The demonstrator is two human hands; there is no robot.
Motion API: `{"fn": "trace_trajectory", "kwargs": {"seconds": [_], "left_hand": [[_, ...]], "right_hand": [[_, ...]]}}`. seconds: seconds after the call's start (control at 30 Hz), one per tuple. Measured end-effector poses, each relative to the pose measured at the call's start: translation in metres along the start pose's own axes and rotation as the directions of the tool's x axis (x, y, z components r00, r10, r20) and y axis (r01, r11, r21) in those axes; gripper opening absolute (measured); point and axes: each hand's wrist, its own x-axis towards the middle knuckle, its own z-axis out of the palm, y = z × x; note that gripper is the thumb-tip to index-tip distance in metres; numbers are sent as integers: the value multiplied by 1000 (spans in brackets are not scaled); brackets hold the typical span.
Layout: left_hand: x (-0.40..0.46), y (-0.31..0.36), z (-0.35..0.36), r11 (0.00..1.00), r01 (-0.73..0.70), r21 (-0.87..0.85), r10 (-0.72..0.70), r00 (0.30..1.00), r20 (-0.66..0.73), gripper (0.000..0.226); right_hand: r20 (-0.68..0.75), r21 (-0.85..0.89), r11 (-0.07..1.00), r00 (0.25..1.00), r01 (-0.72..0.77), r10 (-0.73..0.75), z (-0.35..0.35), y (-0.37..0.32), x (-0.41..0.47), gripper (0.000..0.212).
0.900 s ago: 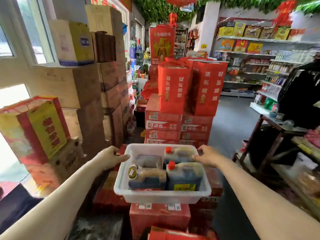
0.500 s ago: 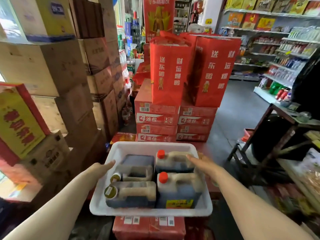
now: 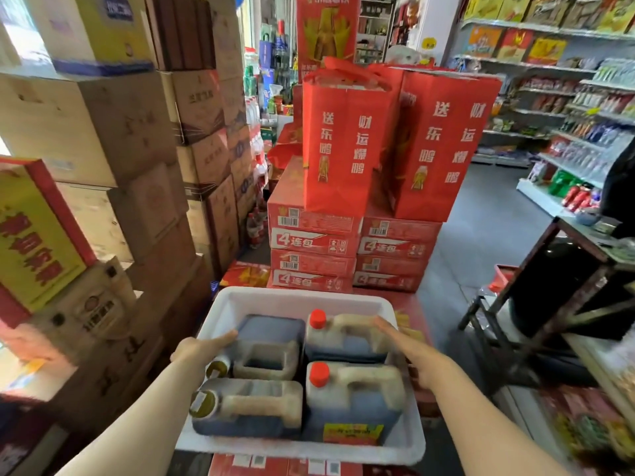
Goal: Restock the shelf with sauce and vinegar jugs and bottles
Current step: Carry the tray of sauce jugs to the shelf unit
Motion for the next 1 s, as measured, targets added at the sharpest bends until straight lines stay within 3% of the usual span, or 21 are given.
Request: {"fn": "trace_trajectory", "kwargs": {"seconds": [0.1,0.27,0.43,0.57,0.77,0.9,1.0], "left_hand": [[-5,-1,0,1000,-11,9,11,1000,-24,118],[-23,-21,-8,998,50,-23,-51,998,-34,105],[-47,-61,-31,986,82,-142,-84,996,-7,100],[-76,-102,-54,975,133,-177,-128,991,36,90],[-118,-185,-77,969,93,-230,-128,982,-140,94],[-145,-247,-104,959,111,-260,-162,969,-186,90],[-169,-298,-139,943,143,-299,-208,958,-197,86]], "right_hand": [[5,28,1000,1000,-8,8,-1,3,3,137],[-45,47,997,997,61,-59,8,13,0,115],[6,46,999,1000,27,-28,13,31,-23,112],[58,47,996,995,81,-84,23,49,-54,108],[93,63,993,990,100,-106,43,88,-111,109],[108,-49,992,988,114,-108,63,115,-149,132],[165,-140,984,982,113,-90,87,140,-185,125]]}}
